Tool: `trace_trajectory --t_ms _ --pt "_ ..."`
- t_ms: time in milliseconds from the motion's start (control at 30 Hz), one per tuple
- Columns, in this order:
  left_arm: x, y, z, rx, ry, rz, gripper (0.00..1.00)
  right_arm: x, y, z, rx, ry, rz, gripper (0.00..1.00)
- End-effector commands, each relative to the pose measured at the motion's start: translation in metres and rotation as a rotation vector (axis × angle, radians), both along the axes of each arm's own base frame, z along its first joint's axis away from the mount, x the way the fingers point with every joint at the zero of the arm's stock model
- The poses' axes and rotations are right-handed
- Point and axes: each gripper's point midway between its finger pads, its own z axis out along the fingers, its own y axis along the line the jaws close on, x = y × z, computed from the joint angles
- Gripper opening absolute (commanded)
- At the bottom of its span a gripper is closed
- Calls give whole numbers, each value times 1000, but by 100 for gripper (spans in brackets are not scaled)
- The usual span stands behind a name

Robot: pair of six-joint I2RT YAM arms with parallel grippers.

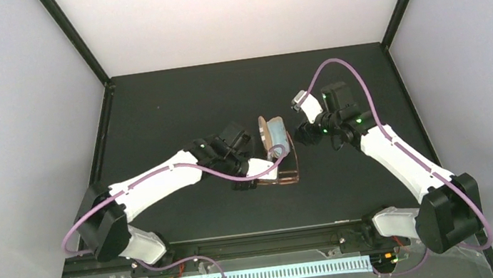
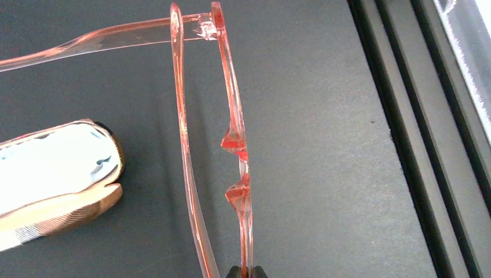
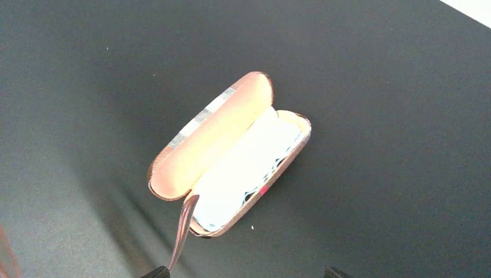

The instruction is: Organize the sunglasses

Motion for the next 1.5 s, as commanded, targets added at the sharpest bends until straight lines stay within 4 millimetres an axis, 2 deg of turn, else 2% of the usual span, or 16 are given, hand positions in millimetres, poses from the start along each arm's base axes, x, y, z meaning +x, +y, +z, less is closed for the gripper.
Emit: trace_trajectory --t_ms 0,167,267,367,433,567,733,1067,1267,1467 --pt "-2 4 26 -24 -45 12 2 6 0 29 14 -60 9 72" --pt "28 14 34 21 -214 89 2 15 1 53 29 -94 -12 71" --pt "45 16 36 51 -273 147 2 23 3 68 52 -98 -41 71" --pt "59 15 38 59 -297 223 1 35 -3 75 46 -110 -111 70" --pt "65 14 40 52 -309 259 1 43 -10 72 16 -117 -158 68" --pt "72 12 47 28 -322 305 2 49 -16 53 -34 -96 -184 67" --pt "73 7 53 -8 -311 327 1 43 -1 38 15 -33 -118 66" --pt "70 -3 53 -23 -280 320 2 41 22 28 41 27 -59 62" --pt "67 -4 53 -25 -271 310 2 42 28 18 26 44 -48 61" --pt "65 -7 51 -26 -267 300 2 38 42 16 40 46 -4 60"
